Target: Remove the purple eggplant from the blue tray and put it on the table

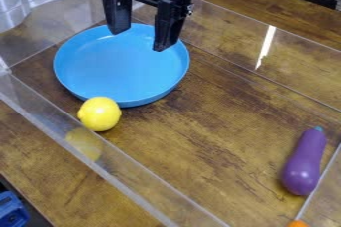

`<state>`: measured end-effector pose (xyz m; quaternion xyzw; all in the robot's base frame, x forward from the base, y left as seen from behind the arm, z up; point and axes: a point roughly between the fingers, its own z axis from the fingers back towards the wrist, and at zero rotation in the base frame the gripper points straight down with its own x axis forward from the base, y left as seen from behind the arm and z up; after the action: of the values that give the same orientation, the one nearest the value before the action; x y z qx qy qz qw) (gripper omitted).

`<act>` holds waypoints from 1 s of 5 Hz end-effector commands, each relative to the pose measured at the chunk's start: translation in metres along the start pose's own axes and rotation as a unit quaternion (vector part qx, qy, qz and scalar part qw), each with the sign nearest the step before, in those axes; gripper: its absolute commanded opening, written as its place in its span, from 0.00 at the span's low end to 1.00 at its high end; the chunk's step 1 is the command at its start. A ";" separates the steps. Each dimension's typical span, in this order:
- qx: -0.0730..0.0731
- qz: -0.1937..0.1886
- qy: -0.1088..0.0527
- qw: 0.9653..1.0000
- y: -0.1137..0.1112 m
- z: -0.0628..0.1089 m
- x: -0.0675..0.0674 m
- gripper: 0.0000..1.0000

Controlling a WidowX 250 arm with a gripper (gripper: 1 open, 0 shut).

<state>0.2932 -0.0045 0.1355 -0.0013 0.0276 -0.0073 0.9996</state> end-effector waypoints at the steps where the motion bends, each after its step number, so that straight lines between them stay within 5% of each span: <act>1: -0.003 0.013 0.007 1.000 -0.010 -0.015 0.005 1.00; 4: -0.024 -0.041 -0.008 0.999 -0.089 -0.010 0.033 1.00; 5: -0.028 -0.053 -0.014 0.998 -0.113 -0.007 0.029 1.00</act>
<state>0.3121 -0.1151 0.1081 -0.0230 0.0471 -0.0587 0.9969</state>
